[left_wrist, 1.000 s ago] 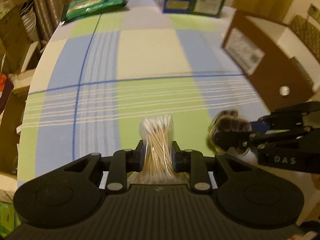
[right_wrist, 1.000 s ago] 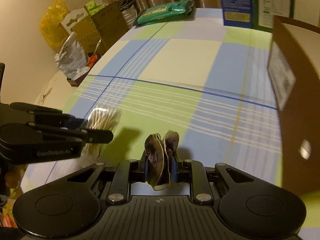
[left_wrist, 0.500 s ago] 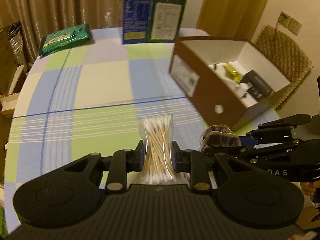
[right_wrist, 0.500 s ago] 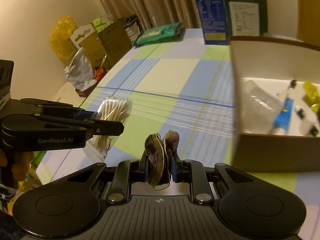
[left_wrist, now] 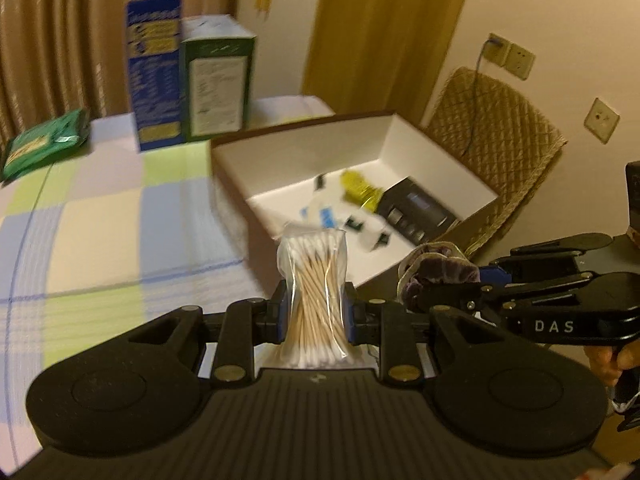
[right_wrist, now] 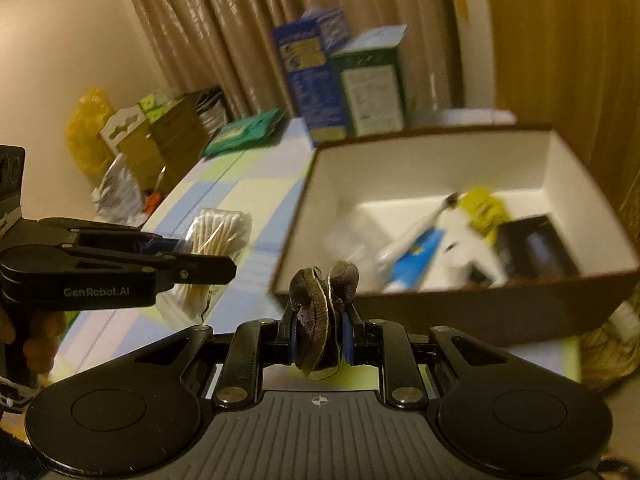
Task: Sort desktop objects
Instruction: 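Lift and carry the swab bag and scrunchie in both tools over the brown box, then lower both tools into the box and open them to release both items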
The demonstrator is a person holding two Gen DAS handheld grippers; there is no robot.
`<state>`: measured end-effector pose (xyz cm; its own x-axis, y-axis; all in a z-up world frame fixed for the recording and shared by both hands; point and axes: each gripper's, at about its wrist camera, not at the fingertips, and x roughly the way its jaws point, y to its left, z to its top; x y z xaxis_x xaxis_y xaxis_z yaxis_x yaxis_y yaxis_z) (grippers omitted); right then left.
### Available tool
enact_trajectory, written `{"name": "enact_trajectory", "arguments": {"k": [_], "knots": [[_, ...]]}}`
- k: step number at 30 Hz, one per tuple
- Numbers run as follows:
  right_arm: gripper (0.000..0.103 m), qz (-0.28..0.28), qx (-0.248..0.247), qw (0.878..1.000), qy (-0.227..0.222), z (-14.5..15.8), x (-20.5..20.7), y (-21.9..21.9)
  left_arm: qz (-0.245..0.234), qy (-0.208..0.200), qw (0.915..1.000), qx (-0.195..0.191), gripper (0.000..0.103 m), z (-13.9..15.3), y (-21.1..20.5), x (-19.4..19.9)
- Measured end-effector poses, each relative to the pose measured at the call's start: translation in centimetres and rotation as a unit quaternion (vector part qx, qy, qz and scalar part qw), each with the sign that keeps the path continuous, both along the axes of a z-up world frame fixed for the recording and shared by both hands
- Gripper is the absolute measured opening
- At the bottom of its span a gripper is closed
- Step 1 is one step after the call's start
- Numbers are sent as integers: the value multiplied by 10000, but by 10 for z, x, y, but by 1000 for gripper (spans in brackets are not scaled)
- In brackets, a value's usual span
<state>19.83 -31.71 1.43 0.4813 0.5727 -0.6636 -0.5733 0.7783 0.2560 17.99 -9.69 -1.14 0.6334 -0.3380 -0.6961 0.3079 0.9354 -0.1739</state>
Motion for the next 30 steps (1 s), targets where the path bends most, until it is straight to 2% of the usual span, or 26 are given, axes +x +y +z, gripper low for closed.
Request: {"name": "enact_trajectory", "arguments": {"k": [7, 13, 21, 30], "knots": [[18, 50, 20, 9993, -371, 19, 46, -28, 38, -189, 9998, 3, 21, 8, -50, 39], [18, 67, 61, 9994, -329, 18, 101, -38, 291, -222, 9993, 29, 21, 6, -77, 79], [18, 258, -201, 9992, -233, 1, 162, -30, 577, -64, 9980, 252, 21, -8, -93, 135], [18, 398, -458, 9981, 141, -32, 209, -12, 957, 384, 9942, 297, 21, -37, -85, 188]]}}
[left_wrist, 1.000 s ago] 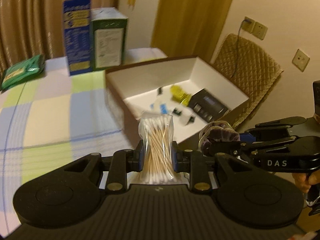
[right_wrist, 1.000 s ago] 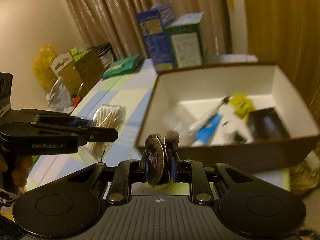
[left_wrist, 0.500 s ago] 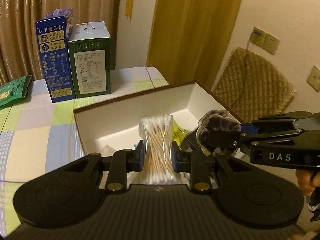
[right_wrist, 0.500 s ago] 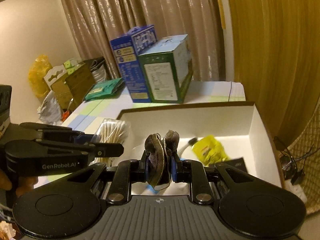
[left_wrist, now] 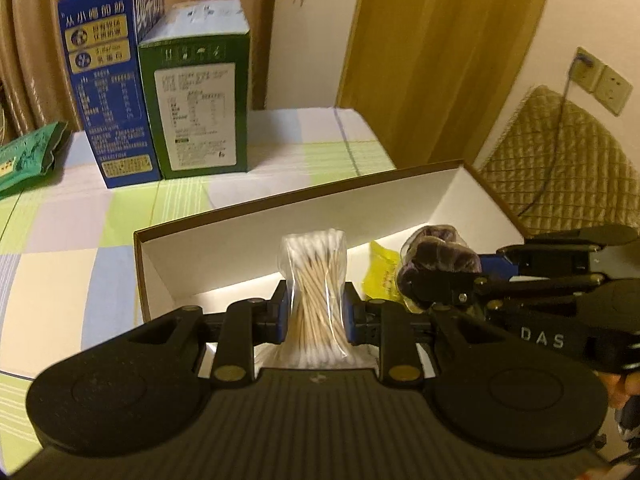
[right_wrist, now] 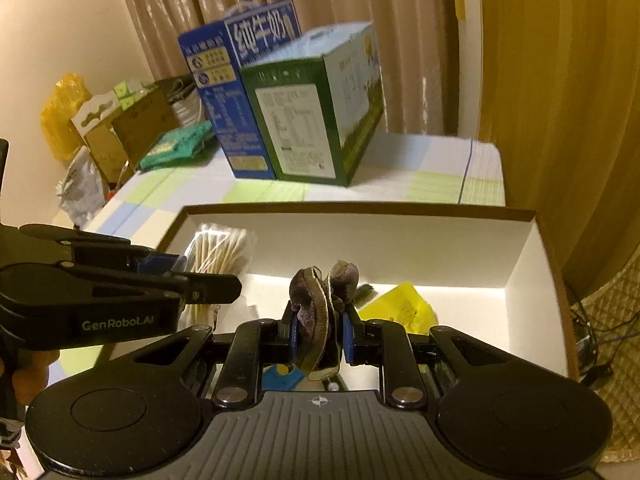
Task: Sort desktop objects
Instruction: 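Lower both tools into the box and open them to release both items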
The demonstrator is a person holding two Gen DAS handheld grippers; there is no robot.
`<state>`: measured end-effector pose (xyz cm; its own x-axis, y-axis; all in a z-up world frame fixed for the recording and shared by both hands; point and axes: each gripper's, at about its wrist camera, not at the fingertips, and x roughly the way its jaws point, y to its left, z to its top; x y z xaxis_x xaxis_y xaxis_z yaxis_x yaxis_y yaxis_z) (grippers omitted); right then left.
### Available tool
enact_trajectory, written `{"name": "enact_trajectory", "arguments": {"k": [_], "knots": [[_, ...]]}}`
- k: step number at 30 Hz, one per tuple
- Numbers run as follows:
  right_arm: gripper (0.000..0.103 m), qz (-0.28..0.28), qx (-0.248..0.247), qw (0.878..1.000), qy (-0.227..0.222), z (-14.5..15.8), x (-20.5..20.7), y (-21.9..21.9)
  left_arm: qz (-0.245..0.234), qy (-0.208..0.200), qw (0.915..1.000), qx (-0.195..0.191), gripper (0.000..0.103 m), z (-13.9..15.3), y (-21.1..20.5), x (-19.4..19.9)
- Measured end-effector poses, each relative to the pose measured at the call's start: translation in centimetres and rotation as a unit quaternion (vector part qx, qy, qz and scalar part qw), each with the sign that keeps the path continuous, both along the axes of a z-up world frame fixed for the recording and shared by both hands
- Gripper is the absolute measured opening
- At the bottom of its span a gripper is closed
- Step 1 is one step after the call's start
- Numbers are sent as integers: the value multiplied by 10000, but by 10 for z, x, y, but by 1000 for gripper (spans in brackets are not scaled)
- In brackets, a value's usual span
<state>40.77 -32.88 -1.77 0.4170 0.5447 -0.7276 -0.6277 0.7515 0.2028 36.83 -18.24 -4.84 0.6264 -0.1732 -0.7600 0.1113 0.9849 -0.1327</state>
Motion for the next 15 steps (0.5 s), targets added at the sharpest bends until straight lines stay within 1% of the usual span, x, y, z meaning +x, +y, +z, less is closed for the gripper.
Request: {"name": "enact_trajectory", "arguments": {"k": [6, 15], "knots": [[18, 76, -66, 9999, 129, -12, 17, 9, 62, 176, 9997, 164, 21, -17, 0, 23], [18, 66, -72, 9995, 291, -24, 30, 14, 54, 439, 9988, 226, 22, -38, 1, 42]]}}
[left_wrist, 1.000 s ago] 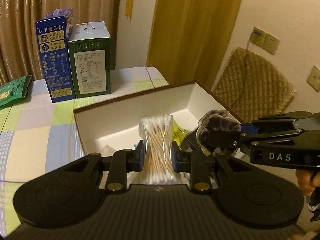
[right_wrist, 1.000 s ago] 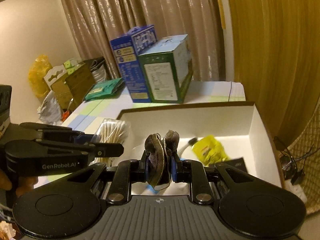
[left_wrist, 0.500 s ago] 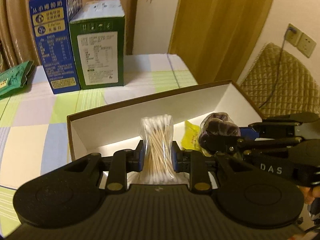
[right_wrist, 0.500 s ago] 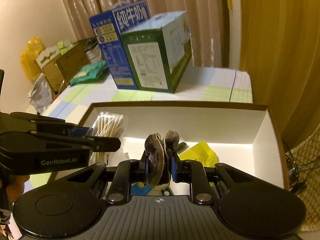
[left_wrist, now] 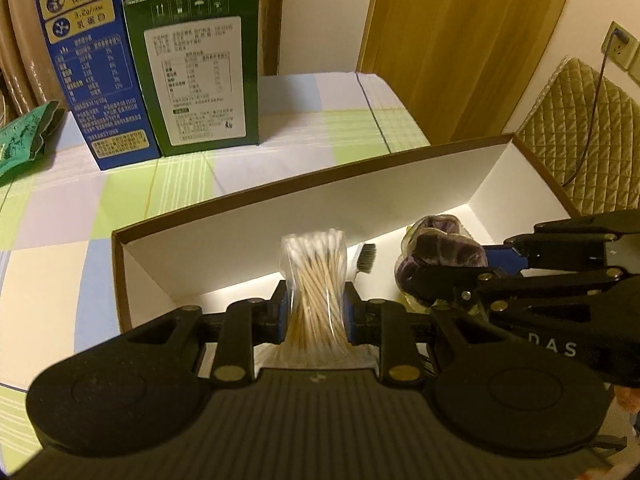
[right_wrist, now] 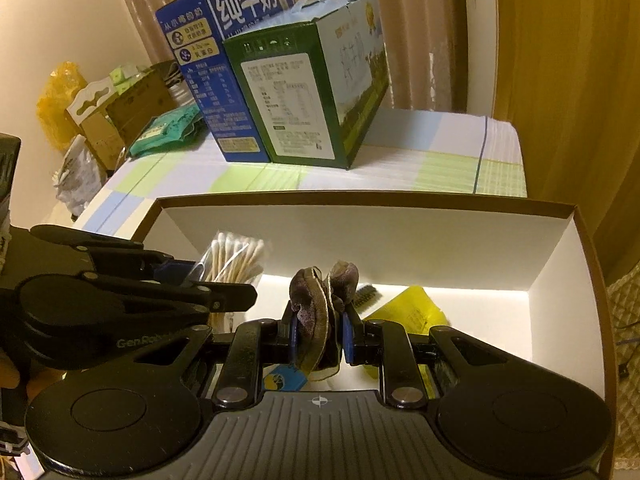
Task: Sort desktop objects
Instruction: 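Lower both tools into the box and open them to release both items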
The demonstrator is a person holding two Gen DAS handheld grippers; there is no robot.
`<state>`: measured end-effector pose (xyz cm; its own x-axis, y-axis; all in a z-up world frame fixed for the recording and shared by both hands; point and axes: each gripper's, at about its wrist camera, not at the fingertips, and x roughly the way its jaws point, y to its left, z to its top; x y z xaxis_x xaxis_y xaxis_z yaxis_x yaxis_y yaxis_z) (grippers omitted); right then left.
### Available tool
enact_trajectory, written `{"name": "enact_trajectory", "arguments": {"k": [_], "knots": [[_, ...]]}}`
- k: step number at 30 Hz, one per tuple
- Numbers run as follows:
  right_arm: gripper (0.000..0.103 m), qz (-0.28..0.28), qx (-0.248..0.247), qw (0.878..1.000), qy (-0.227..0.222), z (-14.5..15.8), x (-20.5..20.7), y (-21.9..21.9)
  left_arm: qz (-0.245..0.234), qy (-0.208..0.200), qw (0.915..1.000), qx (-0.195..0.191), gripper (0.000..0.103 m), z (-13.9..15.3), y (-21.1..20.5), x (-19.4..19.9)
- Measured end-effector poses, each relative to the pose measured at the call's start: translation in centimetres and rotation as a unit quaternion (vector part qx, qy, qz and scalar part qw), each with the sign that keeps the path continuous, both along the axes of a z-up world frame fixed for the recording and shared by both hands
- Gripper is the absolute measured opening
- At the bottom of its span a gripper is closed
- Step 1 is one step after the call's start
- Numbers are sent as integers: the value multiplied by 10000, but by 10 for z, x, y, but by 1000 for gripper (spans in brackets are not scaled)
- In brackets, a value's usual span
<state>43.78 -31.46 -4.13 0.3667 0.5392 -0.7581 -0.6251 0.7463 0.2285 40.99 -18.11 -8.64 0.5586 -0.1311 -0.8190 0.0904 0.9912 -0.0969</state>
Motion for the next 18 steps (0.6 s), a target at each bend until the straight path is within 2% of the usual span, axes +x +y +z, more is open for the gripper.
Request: {"name": "enact_trajectory", "arguments": {"k": [7, 12, 18], "knots": [[18, -36, -16, 10000, 91, -6, 4, 0, -10, 106, 9999, 0, 24, -8, 2, 8], [18, -31, 1, 9999, 123, -9, 5, 1, 32, 85, 10000, 39, 34, -8, 5, 9], [19, 51, 105, 9999, -123, -8, 2, 5, 82, 69, 9999, 79, 37, -6, 8, 9]]}}
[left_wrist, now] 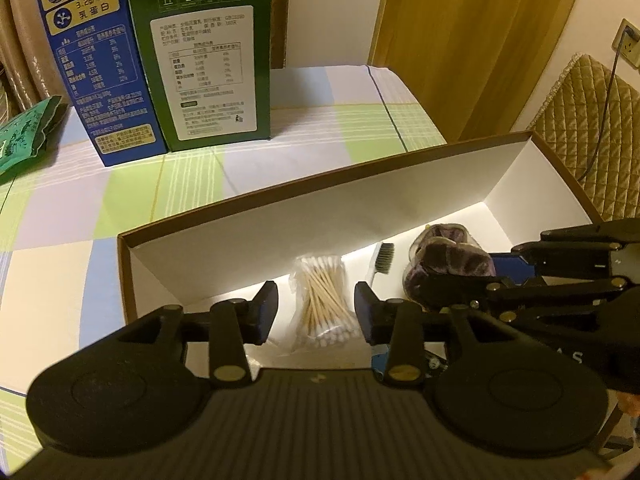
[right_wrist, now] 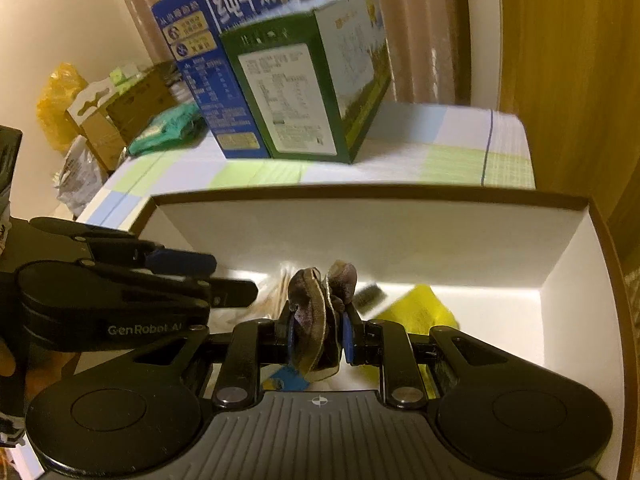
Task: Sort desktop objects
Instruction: 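Lower both tools into the box and open them to release both items, then withdraw both open tools from the box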
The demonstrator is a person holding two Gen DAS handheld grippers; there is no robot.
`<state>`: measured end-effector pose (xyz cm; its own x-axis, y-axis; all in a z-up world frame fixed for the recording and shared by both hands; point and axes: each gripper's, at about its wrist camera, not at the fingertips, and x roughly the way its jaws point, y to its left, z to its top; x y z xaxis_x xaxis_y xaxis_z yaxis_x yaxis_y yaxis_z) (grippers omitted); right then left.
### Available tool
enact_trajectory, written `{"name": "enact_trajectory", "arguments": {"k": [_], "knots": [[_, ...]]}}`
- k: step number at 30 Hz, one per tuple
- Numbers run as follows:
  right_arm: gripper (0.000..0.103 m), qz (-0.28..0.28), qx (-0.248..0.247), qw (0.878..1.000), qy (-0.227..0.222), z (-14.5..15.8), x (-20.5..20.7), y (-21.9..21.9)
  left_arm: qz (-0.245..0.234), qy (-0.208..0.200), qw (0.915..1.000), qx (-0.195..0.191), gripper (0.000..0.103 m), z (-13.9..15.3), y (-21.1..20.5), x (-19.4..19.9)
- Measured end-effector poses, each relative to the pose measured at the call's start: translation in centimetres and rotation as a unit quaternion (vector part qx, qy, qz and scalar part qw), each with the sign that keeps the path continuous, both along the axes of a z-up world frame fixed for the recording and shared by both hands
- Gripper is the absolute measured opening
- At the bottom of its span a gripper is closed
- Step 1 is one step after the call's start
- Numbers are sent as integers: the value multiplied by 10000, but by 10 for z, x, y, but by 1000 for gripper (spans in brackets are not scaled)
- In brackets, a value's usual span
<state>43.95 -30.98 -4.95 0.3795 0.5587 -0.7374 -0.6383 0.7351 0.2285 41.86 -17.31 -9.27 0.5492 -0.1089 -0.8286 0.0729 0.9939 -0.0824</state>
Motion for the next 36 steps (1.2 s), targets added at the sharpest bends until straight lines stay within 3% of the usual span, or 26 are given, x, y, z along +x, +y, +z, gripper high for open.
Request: {"name": "enact_trajectory", "arguments": {"k": [5, 10, 12, 14, 18, 27, 36], "knots": [[54, -138, 18, 9993, -346, 4, -3, -1, 74, -33, 9999, 76, 41, 2, 2, -3], [59, -179, 22, 9992, -351, 11, -6, -10, 117, -108, 9999, 46, 47, 8, 6, -9], [68, -198, -16, 9992, -337, 16, -11, -16, 98, -155, 9998, 64, 50, 12, 5, -14], [84, -259, -9, 9990, -352, 21, -18, -23, 93, -206, 9997, 75, 56, 17, 4, -21], [99, -401, 46, 9987, -327, 29, -35, -38, 53, -306, 9995, 48, 61, 26, 5, -36], [101, -755, 145, 9963, -388, 47, -79, -55, 26, -690, 9974, 220, 88, 52, 3, -84], [101, -1083, 211, 9928, -471, 58, -117, -63, 189, -956, 9947, 320, 96, 79, -3, -129]]}}
